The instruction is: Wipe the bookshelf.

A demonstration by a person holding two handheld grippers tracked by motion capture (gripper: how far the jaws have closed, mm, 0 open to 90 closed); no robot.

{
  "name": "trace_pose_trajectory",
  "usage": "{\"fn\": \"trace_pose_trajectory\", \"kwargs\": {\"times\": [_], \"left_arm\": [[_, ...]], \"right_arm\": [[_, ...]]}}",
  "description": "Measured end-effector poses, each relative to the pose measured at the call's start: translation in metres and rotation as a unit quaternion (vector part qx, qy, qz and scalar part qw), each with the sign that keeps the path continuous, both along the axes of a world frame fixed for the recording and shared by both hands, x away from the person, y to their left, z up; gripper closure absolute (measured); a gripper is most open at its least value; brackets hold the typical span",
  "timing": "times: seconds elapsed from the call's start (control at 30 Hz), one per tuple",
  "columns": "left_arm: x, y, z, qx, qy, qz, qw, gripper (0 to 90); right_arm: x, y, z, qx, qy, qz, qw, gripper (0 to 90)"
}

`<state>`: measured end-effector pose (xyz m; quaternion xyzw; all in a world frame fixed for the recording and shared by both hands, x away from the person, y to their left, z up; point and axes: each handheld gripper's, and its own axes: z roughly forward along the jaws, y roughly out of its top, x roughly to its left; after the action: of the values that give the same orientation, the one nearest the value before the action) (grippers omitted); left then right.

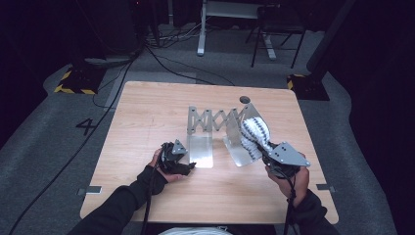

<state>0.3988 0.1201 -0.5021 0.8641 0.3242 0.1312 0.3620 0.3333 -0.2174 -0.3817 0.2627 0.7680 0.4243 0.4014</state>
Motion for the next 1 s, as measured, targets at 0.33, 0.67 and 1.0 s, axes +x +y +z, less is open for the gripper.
{"fn": "trace_pose_trajectory", "kwargs": {"times": [0.33,0.67,1.0], "left_arm": [[0.0,0.0,0.0,-0.001,0.0,0.001,1.0,29.3],[0.0,0.0,0.0,0.001,0.0,0.0,1.0,29.3],[0.0,0.0,0.0,0.0,0.001,-0.001,1.0,29.3]], "right_arm": [[0.02,0.056,-0.002,-0.02,0.012,0.032,0.9992,79.2],[0.045,0.092,-0.037,-0.073,0.035,0.044,0.9957,79.2],[0.059,0.102,-0.086,-0.117,0.105,0.043,0.9866,79.3]]}}
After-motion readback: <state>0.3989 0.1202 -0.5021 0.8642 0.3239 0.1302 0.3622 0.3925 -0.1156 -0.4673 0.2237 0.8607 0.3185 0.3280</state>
